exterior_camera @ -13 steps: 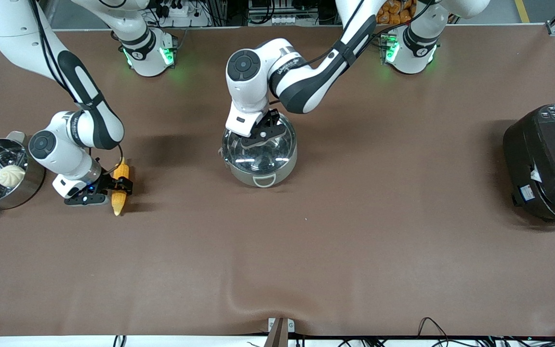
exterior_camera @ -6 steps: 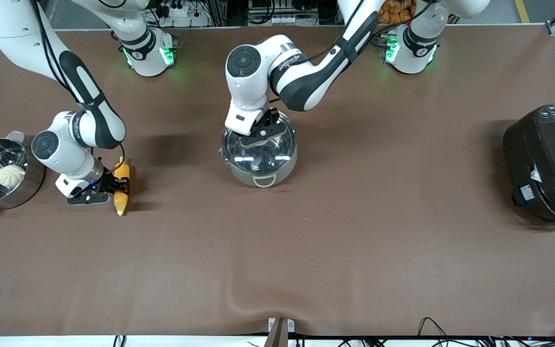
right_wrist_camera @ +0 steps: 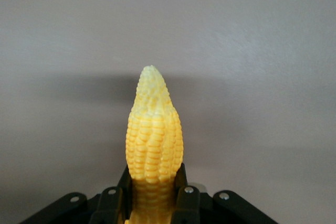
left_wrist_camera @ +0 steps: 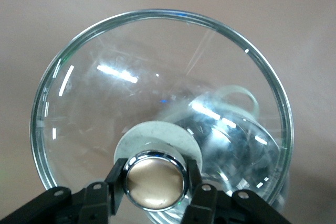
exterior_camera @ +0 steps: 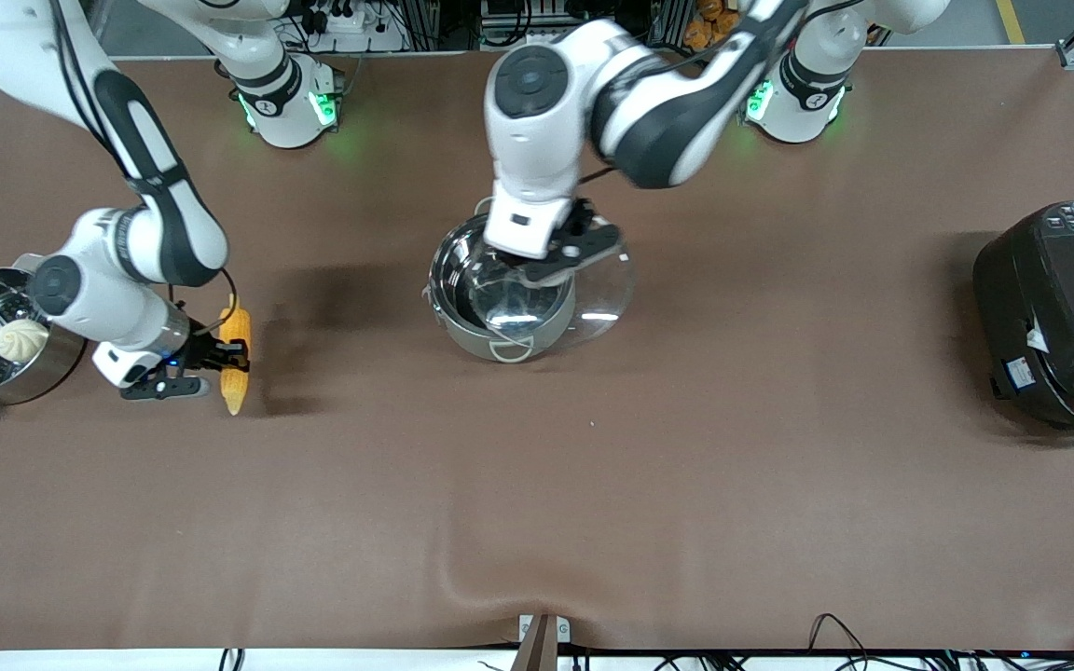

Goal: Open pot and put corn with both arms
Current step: 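Lift the lid with the left gripper while the right gripper lifts the corn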

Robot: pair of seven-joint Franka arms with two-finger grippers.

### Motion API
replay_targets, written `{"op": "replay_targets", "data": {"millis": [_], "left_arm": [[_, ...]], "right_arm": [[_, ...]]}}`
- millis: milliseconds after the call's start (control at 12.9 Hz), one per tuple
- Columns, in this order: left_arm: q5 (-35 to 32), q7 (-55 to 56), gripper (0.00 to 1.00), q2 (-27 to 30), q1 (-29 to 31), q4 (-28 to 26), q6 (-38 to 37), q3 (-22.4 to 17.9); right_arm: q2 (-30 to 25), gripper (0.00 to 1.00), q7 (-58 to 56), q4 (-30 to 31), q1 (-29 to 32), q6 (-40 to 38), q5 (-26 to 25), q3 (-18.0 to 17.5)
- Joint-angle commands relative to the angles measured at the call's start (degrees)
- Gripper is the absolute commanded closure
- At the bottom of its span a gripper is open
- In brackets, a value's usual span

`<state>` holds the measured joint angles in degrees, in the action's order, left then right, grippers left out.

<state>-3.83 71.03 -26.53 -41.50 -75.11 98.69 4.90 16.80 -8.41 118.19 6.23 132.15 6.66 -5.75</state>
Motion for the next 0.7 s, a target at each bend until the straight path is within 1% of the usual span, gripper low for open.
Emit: {"op": "replay_targets", "data": {"millis": [0,155,232,310,387,465,542,620], "left_arm": [[-3.02,-7.37,1.0,6.48,6.58,-8.19,-0.87,0.55],[-3.02,-14.57,1.0,8.59,12.55,-11.54,-0.26,0.82],[-3.02,-18.26,1.0,9.65,15.8,-13.55,0.01,0.9],[-3.02,-22.13,1.0,11.31,19.05,-17.05,1.75,1.08],[-3.02,-26.34,1.0,13.59,21.96,-21.96,5.07,1.08],[-2.94,-30.3,1.0,16.05,24.86,-27.93,9.98,1.08],[-3.02,-33.21,1.0,18.33,27.58,-33.99,15.6,1.08],[-3.02,-36.02,1.0,19.31,29.87,-38.58,20.09,1.08]], "right_arm": [[-3.26,0.86,6.01,-8.82,-2.52,-13.28,1.86,-0.75],[-3.53,0.85,8.05,-15.15,-4.9,-19.54,1.86,-0.84],[-3.53,0.83,9.97,-17.45,-6.3,-21.39,1.86,-0.84],[-3.7,0.83,13.56,-18.51,-8.23,-22.11,1.78,-0.84],[-3.88,0.83,17.68,-18.7,-10.6,-22.11,1.69,-0.84],[-4.4,0.83,22.51,-18.79,-13.14,-21.94,1.43,-1.19],[-4.5,0.83,27.08,-18.96,-14.74,-21.68,1.25,-2.41],[-4.5,0.83,31.3,-19.75,-15.19,-21.59,1.16,-4.51]]}}
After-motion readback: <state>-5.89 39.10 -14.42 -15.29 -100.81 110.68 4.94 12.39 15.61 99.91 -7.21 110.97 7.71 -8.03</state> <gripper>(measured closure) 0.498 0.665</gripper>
